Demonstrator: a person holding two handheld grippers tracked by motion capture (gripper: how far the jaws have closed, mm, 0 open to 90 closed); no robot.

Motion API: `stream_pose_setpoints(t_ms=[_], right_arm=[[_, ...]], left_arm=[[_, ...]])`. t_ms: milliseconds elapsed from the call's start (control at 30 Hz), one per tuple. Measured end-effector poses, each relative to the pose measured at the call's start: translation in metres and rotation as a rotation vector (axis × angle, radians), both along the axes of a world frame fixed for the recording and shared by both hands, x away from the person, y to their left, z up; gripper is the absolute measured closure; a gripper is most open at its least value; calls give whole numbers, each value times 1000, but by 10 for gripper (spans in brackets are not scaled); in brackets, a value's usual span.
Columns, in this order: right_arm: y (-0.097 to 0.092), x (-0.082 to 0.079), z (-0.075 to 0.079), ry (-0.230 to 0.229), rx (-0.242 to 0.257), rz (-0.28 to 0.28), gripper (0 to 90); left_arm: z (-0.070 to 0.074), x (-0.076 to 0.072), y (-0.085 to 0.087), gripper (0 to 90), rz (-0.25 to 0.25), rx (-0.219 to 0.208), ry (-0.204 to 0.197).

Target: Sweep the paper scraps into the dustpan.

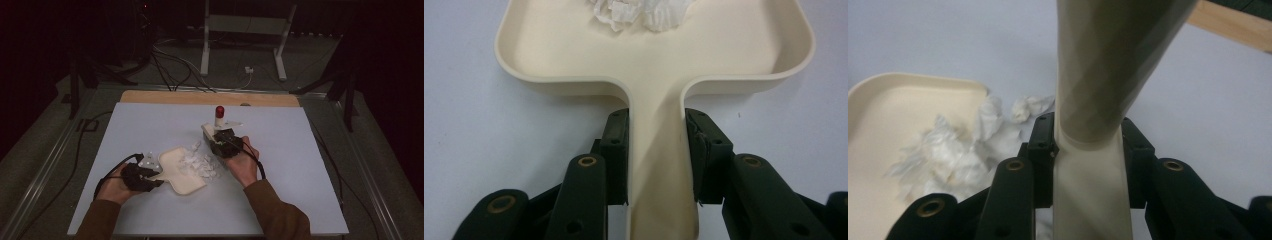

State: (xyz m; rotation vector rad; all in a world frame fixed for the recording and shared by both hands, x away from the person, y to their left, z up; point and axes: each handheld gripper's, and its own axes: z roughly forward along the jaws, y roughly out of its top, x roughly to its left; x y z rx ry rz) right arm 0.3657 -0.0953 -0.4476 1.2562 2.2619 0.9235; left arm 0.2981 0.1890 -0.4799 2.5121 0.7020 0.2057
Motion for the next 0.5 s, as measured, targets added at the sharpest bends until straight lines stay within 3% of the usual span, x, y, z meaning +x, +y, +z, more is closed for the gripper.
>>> stream_pose_setpoints(t_ms=[233,367,500], right_arm=[[14,10,-8,-4,-48,41,666],[22,6,-12,1,-77,96,666],[27,1,-12,-1,-75,136,666]], left_arm=[[0,0,0,666,2,-3,4],[0,0,0,666,3,-3,4],[0,1,0,666,2,-2,3]])
